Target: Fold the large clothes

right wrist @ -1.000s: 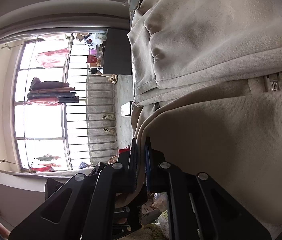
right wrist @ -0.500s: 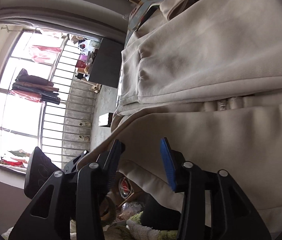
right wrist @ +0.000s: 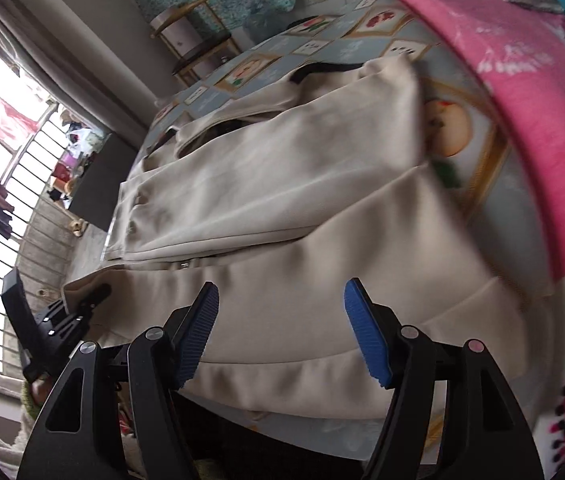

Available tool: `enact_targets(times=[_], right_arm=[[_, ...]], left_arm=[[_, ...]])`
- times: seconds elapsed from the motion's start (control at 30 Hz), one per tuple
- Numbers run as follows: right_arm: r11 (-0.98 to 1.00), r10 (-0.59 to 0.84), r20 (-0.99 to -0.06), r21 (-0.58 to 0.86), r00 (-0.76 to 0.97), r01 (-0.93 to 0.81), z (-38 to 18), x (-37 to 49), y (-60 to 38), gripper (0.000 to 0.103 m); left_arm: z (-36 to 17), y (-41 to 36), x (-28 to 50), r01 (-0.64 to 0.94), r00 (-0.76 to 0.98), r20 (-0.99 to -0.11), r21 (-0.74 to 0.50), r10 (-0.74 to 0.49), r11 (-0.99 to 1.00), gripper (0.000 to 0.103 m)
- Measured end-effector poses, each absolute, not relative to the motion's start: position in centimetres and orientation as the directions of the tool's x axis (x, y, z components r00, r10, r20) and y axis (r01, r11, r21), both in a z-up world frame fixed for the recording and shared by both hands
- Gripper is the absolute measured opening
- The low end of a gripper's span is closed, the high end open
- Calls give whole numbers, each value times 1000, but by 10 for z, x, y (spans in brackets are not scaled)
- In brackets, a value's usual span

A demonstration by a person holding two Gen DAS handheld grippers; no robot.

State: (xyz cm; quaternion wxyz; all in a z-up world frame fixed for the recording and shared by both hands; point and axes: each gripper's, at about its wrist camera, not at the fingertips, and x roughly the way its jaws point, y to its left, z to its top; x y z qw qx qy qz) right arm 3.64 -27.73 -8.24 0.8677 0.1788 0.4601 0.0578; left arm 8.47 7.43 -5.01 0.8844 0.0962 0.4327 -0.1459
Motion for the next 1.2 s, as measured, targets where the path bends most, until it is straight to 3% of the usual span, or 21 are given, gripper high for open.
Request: enact_targets(times=[0.27, 0.33, 0.67, 0.9, 1.2], right_arm=[[968, 139, -795, 236, 590, 91, -90, 28, -339, 64], [969, 156, -802, 238, 577, 68, -97, 35, -343, 63], [960, 252, -787, 277, 564, -42, -104, 74, -334, 37], [960, 272, -773, 258, 574, -108, -93, 88, -328, 36], [889, 453, -783, 435, 425, -146, -115, 95, -344, 36]], left_arm=[[-55, 71, 91, 315, 563, -817, 69, -127, 947, 6], [-56, 70, 92, 310, 558, -821, 75, -117, 948, 6], [-57, 67, 97, 314, 538, -837, 89, -100, 945, 6], [-57, 67, 97, 321, 536, -838, 91, -102, 943, 6], [-57, 69, 99, 320, 534, -837, 68, -121, 945, 6]])
